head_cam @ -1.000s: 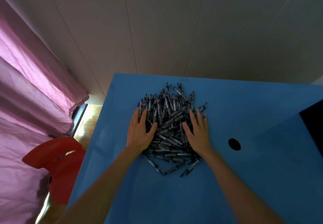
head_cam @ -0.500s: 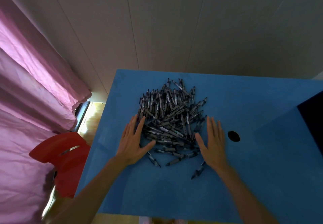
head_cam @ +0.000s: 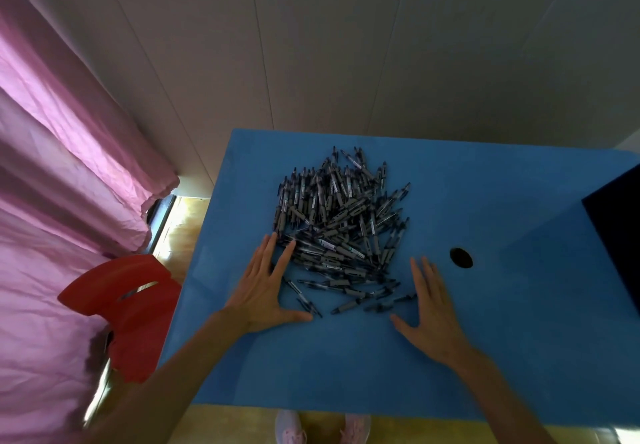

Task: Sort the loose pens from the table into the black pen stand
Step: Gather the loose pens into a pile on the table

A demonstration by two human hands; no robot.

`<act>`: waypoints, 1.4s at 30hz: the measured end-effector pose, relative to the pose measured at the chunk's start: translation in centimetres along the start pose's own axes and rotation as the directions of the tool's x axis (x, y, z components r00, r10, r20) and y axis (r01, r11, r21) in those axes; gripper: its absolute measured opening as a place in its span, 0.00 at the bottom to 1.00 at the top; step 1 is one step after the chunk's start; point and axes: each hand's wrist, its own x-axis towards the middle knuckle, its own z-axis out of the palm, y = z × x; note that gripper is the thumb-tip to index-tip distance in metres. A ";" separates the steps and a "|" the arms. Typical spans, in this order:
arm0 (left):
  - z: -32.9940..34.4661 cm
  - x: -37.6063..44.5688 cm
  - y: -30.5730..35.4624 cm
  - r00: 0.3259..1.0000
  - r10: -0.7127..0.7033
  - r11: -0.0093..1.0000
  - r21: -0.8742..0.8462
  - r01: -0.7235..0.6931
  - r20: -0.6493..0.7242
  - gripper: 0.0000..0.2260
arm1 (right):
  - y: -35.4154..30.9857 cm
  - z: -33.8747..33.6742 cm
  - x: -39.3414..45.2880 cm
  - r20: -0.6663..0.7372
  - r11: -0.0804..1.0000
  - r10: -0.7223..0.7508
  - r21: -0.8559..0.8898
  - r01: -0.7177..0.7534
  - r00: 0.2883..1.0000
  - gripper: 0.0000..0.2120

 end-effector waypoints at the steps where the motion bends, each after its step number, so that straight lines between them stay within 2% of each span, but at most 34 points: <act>1: 0.1 0.2 0.3 1.000 -0.015 1.000 -0.001 0.015 -0.004 0.60 | -0.4 0.2 0.2 -0.002 0.999 0.006 -0.052 -0.006 1.000 0.52; 7: 1.0 1.9 2.0 0.998 -0.034 0.998 0.046 0.037 -0.061 0.56 | -3.4 1.0 2.7 0.003 0.974 -0.008 -0.227 0.009 1.000 0.54; 15: 1.7 5.0 2.9 0.988 -0.118 0.983 0.126 0.130 -0.101 0.48 | -5.1 1.1 5.9 0.015 0.976 0.003 -0.216 0.000 1.000 0.55; 23: 1.4 4.2 2.2 0.993 -0.056 0.997 0.052 0.062 -0.105 0.50 | -4.7 0.9 6.0 0.018 0.983 0.019 -0.184 -0.015 1.000 0.57; 27: 1.2 3.2 1.3 0.988 -0.033 0.998 -0.058 0.024 -0.152 0.43 | -4.8 0.4 5.5 0.021 0.991 -0.002 -0.131 0.005 1.000 0.59; 31: 0.6 3.1 1.0 0.969 -0.132 0.967 -0.242 0.079 -0.210 0.38 | -5.2 0.1 5.2 0.003 0.996 -0.022 -0.087 0.022 1.000 0.58; 35: -0.4 4.0 0.9 0.909 -0.332 0.859 -0.480 0.181 -0.251 0.30 | -5.8 -0.2 5.2 -0.065 0.998 -0.050 -0.029 0.049 0.997 0.50; 38: -1.8 5.5 0.5 0.843 -0.454 0.805 -0.537 0.250 -0.288 0.24 | -6.3 -0.4 5.8 -0.140 0.998 -0.059 0.018 0.062 0.988 0.42; 42: -4.0 8.0 -0.6 0.783 -0.587 0.741 -0.526 0.417 -0.205 0.21 | -7.1 -0.8 7.2 -0.204 0.998 -0.048 0.036 0.057 0.978 0.37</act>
